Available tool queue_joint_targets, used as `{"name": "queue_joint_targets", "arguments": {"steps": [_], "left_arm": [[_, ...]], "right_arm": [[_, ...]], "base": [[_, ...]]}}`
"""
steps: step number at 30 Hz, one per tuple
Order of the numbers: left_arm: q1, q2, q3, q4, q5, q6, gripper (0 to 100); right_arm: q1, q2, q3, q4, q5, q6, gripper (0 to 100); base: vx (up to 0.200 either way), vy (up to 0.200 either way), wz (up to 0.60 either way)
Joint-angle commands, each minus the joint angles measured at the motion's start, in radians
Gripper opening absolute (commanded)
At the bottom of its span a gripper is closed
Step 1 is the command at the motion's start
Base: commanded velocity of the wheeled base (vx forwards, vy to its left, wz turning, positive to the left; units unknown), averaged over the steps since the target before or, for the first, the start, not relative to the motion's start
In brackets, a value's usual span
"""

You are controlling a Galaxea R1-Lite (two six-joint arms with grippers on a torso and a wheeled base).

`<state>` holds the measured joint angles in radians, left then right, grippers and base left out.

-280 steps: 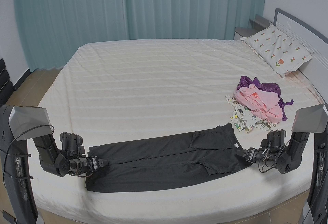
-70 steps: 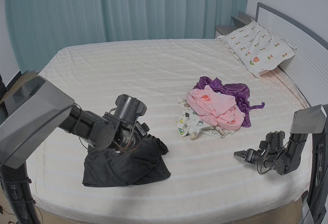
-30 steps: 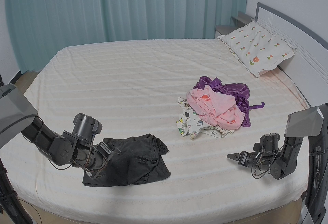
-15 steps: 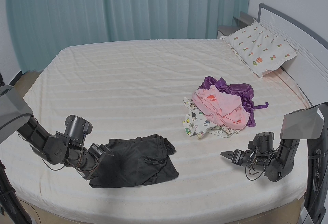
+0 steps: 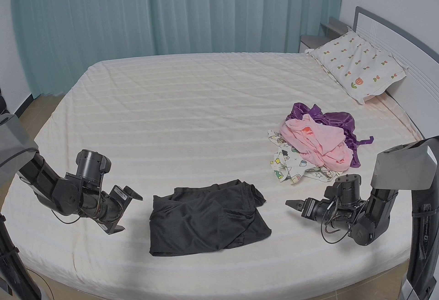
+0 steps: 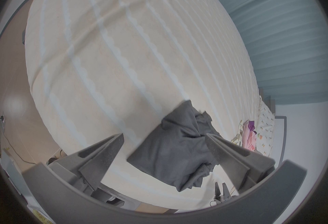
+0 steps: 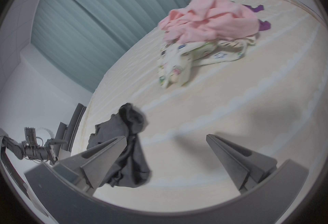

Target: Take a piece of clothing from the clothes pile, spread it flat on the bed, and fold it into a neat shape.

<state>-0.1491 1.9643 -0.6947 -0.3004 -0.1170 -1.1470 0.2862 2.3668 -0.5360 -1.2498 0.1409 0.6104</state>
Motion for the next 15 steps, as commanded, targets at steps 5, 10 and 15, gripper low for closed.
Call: {"name": "queue_joint_targets", "arguments": {"steps": [5, 10, 15], "left_arm": [[0.016, 0.013, 0.003, -0.008, -0.030, 0.000, 100], [0.022, 0.015, 0.011, -0.009, -0.061, 0.000, 100], [0.020, 0.021, 0.029, -0.048, -0.076, 0.000, 100]], "right_arm": [[0.143, -0.006, -0.012, 0.009, -0.075, -0.009, 100], [0.202, 0.000, -0.064, 0.076, -0.139, -0.031, 100], [0.229, -0.009, -0.193, 0.260, -0.257, -0.038, 100]], "base": [[0.000, 0.200, 0.00], [0.000, 0.120, 0.00], [0.000, 0.000, 0.00]]}}
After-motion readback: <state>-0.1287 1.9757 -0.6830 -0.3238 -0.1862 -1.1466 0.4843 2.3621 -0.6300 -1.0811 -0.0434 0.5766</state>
